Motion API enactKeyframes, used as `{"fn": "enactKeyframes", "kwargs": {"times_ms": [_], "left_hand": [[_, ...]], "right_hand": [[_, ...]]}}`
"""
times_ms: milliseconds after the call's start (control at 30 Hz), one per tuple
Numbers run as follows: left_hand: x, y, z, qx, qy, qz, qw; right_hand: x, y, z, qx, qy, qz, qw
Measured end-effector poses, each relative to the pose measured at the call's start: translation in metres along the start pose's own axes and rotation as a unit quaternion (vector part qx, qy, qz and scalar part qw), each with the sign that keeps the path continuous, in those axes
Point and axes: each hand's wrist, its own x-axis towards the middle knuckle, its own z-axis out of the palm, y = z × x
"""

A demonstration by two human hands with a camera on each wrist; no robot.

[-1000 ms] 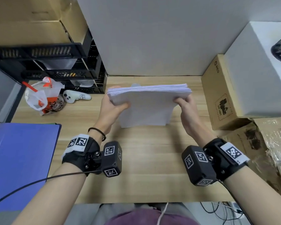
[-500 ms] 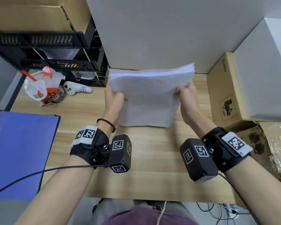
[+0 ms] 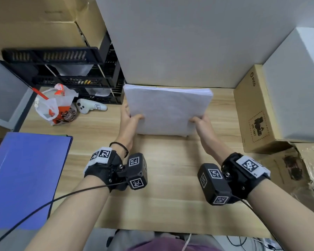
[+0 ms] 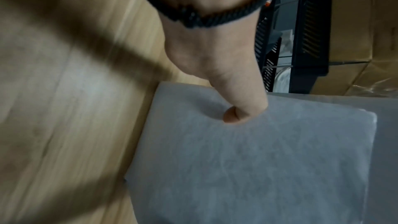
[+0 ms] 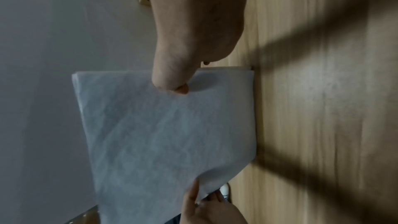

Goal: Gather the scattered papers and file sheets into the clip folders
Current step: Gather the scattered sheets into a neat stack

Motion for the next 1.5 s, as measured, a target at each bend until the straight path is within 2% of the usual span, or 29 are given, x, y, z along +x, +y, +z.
{"fn": "enactKeyframes", "kwargs": {"times_ms": [133, 400, 500, 567, 633, 733, 833, 900, 967, 1033, 1167, 1233, 1300, 1400, 1500], "left_hand": [[-0.001, -0.002, 0.003, 0.011, -0.005, -0.002, 1.000], [0.005, 0.045, 0.007, -0.048, 0.016, 0.085, 0.995], [0.006, 0.023, -0.002, -0.016, -0.003, 0.063, 0.998], [0.005, -0.005, -0.011, 0.027, -0.036, 0.020, 0.999], [0.005, -0.029, -0.018, 0.070, -0.065, -0.019, 0.995], [0.008, -0.044, -0.027, 0.121, -0.059, -0.001, 0.991], [0.018, -0.036, -0.033, 0.164, -0.036, 0.024, 0.986], [0.026, -0.021, -0.035, 0.189, -0.041, 0.045, 0.980], [0.032, -0.002, -0.037, 0.192, -0.071, 0.070, 0.976], [0.032, 0.019, -0.043, 0.157, -0.113, 0.048, 0.980], [0.027, 0.049, -0.064, 0.082, -0.230, -0.069, 0.967], [0.024, 0.056, -0.077, -0.013, -0.262, -0.107, 0.959], [0.021, 0.058, -0.086, -0.133, -0.259, -0.142, 0.946], [0.006, 0.064, -0.083, -0.255, -0.292, -0.131, 0.913], [-0.011, 0.070, -0.062, -0.249, -0.302, -0.082, 0.917]], "right_hand": [[0.004, 0.006, 0.005, -0.036, 0.004, -0.024, 0.999], [0.004, -0.045, 0.008, 0.000, 0.023, -0.126, 0.992], [0.006, -0.022, 0.005, -0.029, 0.005, -0.075, 0.997], [0.007, 0.007, 0.002, -0.065, -0.008, -0.025, 0.998], [0.003, 0.025, 0.001, -0.087, -0.020, -0.006, 0.996], [0.001, 0.024, 0.002, -0.110, -0.013, -0.031, 0.993], [0.005, 0.009, 0.002, -0.129, -0.004, -0.054, 0.990], [0.002, -0.001, 0.002, -0.119, -0.006, -0.044, 0.992], [-0.002, -0.006, 0.001, -0.094, -0.005, -0.016, 0.995], [-0.008, -0.012, 0.001, -0.065, 0.006, 0.015, 0.998], [-0.025, -0.024, 0.001, -0.004, 0.048, 0.063, 0.997], [-0.035, -0.028, 0.002, 0.034, 0.087, 0.071, 0.993], [-0.046, -0.033, 0.007, 0.081, 0.132, 0.064, 0.986], [-0.060, -0.044, 0.013, 0.151, 0.175, 0.045, 0.972], [-0.073, -0.047, 0.026, 0.217, 0.190, 0.043, 0.957]]}}
